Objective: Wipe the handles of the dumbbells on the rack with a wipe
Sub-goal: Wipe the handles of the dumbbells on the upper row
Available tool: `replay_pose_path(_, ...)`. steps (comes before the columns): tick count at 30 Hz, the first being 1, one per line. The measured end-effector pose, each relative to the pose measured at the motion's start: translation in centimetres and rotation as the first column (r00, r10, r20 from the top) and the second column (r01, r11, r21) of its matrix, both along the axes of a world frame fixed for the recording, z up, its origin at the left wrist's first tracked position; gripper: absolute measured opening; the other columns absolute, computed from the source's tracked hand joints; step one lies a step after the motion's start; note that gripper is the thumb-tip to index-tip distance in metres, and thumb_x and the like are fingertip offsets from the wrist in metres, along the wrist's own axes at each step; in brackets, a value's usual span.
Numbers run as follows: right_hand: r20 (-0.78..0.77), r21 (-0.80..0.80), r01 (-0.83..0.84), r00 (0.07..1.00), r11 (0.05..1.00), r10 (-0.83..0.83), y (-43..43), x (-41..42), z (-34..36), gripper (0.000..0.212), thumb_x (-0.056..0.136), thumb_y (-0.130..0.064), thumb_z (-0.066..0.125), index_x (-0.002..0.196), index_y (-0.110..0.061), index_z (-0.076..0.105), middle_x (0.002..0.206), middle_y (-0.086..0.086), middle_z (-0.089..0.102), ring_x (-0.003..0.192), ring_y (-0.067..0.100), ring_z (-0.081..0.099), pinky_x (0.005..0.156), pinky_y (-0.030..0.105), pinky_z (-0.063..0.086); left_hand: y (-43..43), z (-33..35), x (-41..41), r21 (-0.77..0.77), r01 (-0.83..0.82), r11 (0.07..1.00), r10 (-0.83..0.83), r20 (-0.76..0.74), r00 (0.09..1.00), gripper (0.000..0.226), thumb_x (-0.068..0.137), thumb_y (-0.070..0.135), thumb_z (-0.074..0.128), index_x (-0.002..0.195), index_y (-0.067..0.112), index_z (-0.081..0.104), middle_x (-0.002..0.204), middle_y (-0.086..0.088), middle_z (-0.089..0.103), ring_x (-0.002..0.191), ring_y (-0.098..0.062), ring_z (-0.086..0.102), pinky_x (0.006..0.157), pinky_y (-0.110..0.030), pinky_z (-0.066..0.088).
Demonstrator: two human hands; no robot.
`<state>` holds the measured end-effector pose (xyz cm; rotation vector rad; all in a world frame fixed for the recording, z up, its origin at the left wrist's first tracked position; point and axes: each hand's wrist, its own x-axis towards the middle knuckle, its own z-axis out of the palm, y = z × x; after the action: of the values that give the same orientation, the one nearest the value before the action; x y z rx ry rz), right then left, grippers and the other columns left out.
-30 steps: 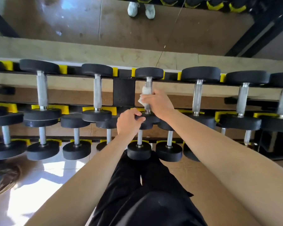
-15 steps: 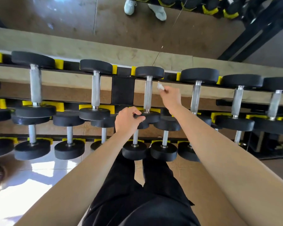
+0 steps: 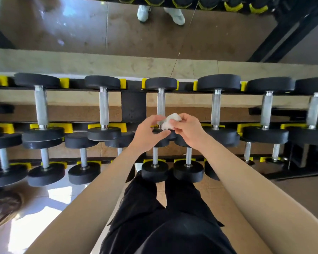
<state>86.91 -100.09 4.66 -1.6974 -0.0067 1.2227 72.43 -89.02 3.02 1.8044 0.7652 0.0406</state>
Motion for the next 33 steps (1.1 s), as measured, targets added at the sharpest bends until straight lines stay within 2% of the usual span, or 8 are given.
replay_pose_path(3, -0.187, 0.094, 0.075, 0.981, 0.993, -0.056, 0.1, 0.0, 0.6, 0.015, 0.091, -0.007, 0.069, 0.100, -0.005, 0.057, 0.101, 0.015, 0.064, 0.091, 0.026, 0.058, 0.077, 0.030, 0.052, 0.2, 0.9, 1.4, -0.027, 0.050, 0.998, -0.048, 0.083, 0.995, 0.042, 0.084, 0.037, 0.080, 0.123, 0.028, 0.064, 0.108, 0.017, 0.069, 0.101, 0.003, 0.064, 0.085, -0.009, 0.049)
replay_pose_path(6, -0.174, 0.094, 0.069, 0.983, 0.993, -0.052, 0.7, 0.4, 0.9, 0.019, 0.091, -0.015, 0.070, 0.103, -0.008, 0.056, 0.108, 0.013, 0.066, 0.098, 0.024, 0.063, 0.083, 0.033, 0.053, 1.3, 0.9, 1.9, -0.001, 0.029, 1.000, -0.029, 0.062, 0.998, 0.032, 0.090, 0.031, 0.075, 0.120, 0.021, 0.072, 0.102, 0.009, 0.075, 0.092, -0.003, 0.069, 0.080, -0.011, 0.051)
replay_pose_path(11, -0.205, 0.106, 0.159, 0.969, 0.982, -0.135, 1.2, 2.2, -0.1, 0.023, 0.091, -0.015, 0.070, 0.077, -0.015, 0.052, 0.120, 0.018, 0.066, 0.113, 0.032, 0.064, 0.084, 0.035, 0.056, 3.5, 0.4, 1.3, 0.003, 0.089, 0.996, -0.089, -0.075, 0.993, 0.027, 0.099, 0.029, 0.064, 0.122, 0.021, 0.074, 0.094, 0.007, 0.076, 0.085, -0.008, 0.068, 0.074, -0.023, 0.052)
replay_pose_path(14, -0.085, 0.012, 0.065, 0.994, 0.998, -0.064, 1.2, 2.5, -0.5, 0.024, 0.090, -0.010, 0.072, 0.077, -0.013, 0.052, 0.098, 0.013, 0.067, 0.098, 0.028, 0.068, 0.077, 0.031, 0.057, 4.5, -0.2, 0.9, 0.019, 0.079, 0.997, -0.075, -0.149, 0.986, 0.024, 0.097, 0.030, 0.066, 0.117, 0.020, 0.076, 0.090, 0.007, 0.075, 0.079, -0.005, 0.065, 0.070, -0.022, 0.051)
replay_pose_path(17, 0.117, -0.091, -0.066, 0.990, 0.994, 0.077, 1.0, 2.9, -1.1, 0.019, 0.087, -0.011, 0.075, 0.087, -0.012, 0.056, 0.093, 0.009, 0.066, 0.092, 0.024, 0.070, 0.073, 0.029, 0.060, 5.2, -1.0, 0.4, 0.030, 0.015, 0.999, -0.009, -0.174, 0.985, 0.021, 0.095, 0.027, 0.069, 0.112, 0.018, 0.078, 0.091, 0.008, 0.073, 0.079, -0.001, 0.063, 0.071, -0.017, 0.047)
replay_pose_path(21, 0.401, -0.260, -0.343, 0.812, 0.903, 0.424, 0.3, 3.5, -2.1, 0.023, 0.083, -0.010, 0.078, 0.102, -0.014, 0.066, 0.101, 0.001, 0.068, 0.094, 0.016, 0.065, 0.085, 0.034, 0.058, 5.6, -2.1, 0.4, 0.106, 0.006, 0.994, 0.017, -0.211, 0.977, 0.015, 0.095, 0.026, 0.068, 0.105, 0.022, 0.079, 0.094, 0.011, 0.072, 0.089, -0.003, 0.065, 0.082, -0.019, 0.050)
replay_pose_path(26, 0.333, -0.267, -0.551, 0.717, 0.791, 0.612, 0.7, 2.2, -2.3, 0.020, 0.088, -0.028, 0.074, 0.107, -0.021, 0.074, 0.103, -0.007, 0.070, 0.097, 0.008, 0.062, 0.083, 0.026, 0.048, 6.2, -2.9, 0.1, 0.222, 0.058, 0.973, 0.010, -0.296, 0.955, 0.014, 0.096, 0.024, 0.067, 0.105, 0.022, 0.077, 0.101, 0.006, 0.073, 0.090, -0.009, 0.064, 0.080, -0.023, 0.049)
replay_pose_path(33, 0.427, -0.399, -0.613, 0.533, 0.682, 0.730, 1.8, 2.7, -3.0, 0.008, 0.090, -0.017, 0.072, 0.098, -0.018, 0.074, 0.099, -0.003, 0.071, 0.090, 0.010, 0.061, 0.084, 0.027, 0.049, 6.9, -3.8, -1.3, 0.278, 0.062, 0.959, 0.055, -0.397, 0.916, 0.019, 0.098, 0.021, 0.064, 0.112, 0.019, 0.076, 0.109, -0.004, 0.074, 0.096, -0.019, 0.065, 0.086, -0.032, 0.055)
